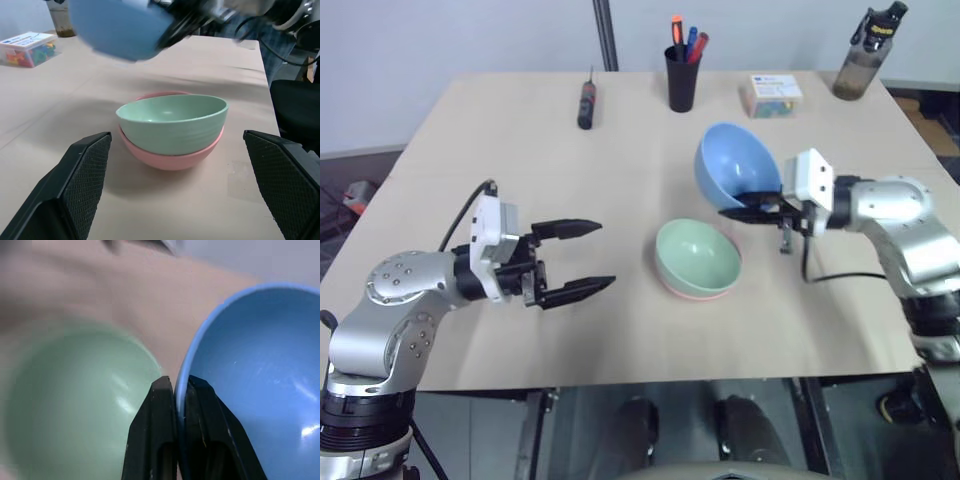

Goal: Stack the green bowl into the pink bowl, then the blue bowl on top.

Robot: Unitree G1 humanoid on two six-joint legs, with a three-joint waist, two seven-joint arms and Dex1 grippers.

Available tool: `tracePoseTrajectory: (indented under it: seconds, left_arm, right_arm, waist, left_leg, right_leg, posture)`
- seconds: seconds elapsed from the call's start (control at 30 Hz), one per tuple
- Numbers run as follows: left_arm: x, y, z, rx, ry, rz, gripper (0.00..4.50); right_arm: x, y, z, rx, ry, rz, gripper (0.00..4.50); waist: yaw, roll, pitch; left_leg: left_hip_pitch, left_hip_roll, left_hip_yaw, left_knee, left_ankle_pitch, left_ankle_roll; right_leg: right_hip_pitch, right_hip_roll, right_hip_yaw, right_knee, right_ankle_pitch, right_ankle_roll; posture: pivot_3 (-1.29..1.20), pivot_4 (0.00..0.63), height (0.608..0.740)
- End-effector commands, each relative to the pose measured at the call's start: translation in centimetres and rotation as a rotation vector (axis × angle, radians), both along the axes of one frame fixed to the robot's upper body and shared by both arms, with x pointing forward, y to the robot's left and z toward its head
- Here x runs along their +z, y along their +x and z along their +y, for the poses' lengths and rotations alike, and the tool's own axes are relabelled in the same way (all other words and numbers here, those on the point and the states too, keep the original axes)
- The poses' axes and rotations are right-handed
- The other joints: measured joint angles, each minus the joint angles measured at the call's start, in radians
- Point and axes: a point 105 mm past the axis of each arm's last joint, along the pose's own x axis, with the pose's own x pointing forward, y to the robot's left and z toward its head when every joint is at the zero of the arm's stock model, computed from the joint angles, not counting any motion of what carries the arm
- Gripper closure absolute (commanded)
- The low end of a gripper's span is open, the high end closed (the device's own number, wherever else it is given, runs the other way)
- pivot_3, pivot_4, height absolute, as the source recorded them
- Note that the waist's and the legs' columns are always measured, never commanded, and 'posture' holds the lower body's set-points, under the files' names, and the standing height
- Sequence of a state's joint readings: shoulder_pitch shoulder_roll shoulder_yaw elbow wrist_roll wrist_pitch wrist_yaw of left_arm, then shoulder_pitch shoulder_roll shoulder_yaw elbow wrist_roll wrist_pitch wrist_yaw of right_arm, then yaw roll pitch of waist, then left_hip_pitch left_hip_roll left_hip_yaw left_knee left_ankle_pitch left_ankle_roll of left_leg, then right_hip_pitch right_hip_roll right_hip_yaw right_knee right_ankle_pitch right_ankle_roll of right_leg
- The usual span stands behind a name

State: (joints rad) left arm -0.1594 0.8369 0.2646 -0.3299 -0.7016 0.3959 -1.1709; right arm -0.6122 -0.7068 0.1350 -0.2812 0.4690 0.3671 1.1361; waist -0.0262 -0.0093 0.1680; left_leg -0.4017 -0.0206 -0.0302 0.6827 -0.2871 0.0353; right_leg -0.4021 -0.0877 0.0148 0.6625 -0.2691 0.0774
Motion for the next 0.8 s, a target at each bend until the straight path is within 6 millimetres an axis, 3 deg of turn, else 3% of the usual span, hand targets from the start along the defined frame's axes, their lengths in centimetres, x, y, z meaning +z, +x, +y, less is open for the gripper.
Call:
tracePoseTrajectory:
  seconds: [0.03,0.13,0.23,0.47,0.6,0.7,0.8]
  left_arm:
    - [0.8,0.2,-0.3,-0.002,-0.003,-0.048,0.00]
    - [0.8,0.4,-0.5,-0.008,-0.001,-0.052,0.00]
    - [0.9,0.3,-0.5,-0.017,0.002,-0.048,0.00]
    - [0.7,-0.5,0.8,0.004,0.021,-0.031,0.00]
    - [0.9,-1.2,2.2,0.047,0.004,0.005,0.00]
    - [1.1,-1.3,4.2,0.133,-0.042,0.015,0.00]
    - [0.2,-0.7,6.1,0.260,0.031,0.052,0.00]
  right_arm:
    - [-1.2,-3.2,2.1,0.109,0.009,0.097,4.42]
    - [-2.9,-3.2,2.9,0.106,-0.001,0.185,4.42]
    - [-4.4,-1.9,2.5,0.050,-0.046,0.182,3.44]
    - [-1.4,-0.6,0.6,-0.103,0.065,0.066,0.78]
    - [-0.6,-1.1,-2.1,-0.210,0.072,0.063,0.78]
    - [-0.7,-1.1,-5.6,-0.373,0.065,0.067,0.78]
    - [-1.9,-2.1,-10.2,-0.519,-0.011,0.105,0.78]
  waist:
    - [0.000,0.000,0.000]
    - [0.000,0.000,0.000]
    - [0.002,0.000,0.000]
    - [0.009,0.000,0.000]
    - [0.015,0.000,0.000]
    - [0.018,0.000,0.000]
    - [0.016,0.000,0.000]
  left_leg:
    - [0.000,0.000,0.000,0.000,0.000,0.000]
    - [0.001,-0.001,0.001,0.001,0.000,0.000]
    - [0.001,-0.002,0.001,0.001,0.000,0.000]
    - [0.000,-0.002,0.001,0.000,0.000,0.000]
    - [0.000,-0.001,0.001,0.000,0.000,0.000]
    - [0.000,-0.002,0.000,0.000,0.000,0.000]
    - [0.000,-0.002,0.000,0.000,0.000,0.000]
  right_leg:
    - [0.000,0.000,0.000,0.000,0.000,0.000]
    - [0.000,0.001,0.000,0.001,0.000,0.000]
    - [0.000,0.001,0.000,0.001,0.000,0.000]
    - [0.000,0.002,0.000,0.000,0.000,0.000]
    - [0.000,0.001,0.000,0.000,0.000,0.000]
    - [0.001,0.000,-0.001,-0.001,0.000,0.000]
    - [0.001,0.000,-0.001,-0.001,0.000,0.000]
  posture:
    - [0.00,0.150,0.740]
    - [0.00,0.150,0.740]
    - [0.00,0.150,0.740]
    - [0.00,0.150,0.740]
    - [0.00,0.150,0.740]
    - [0.00,0.150,0.740]
    - [0.00,0.150,0.740]
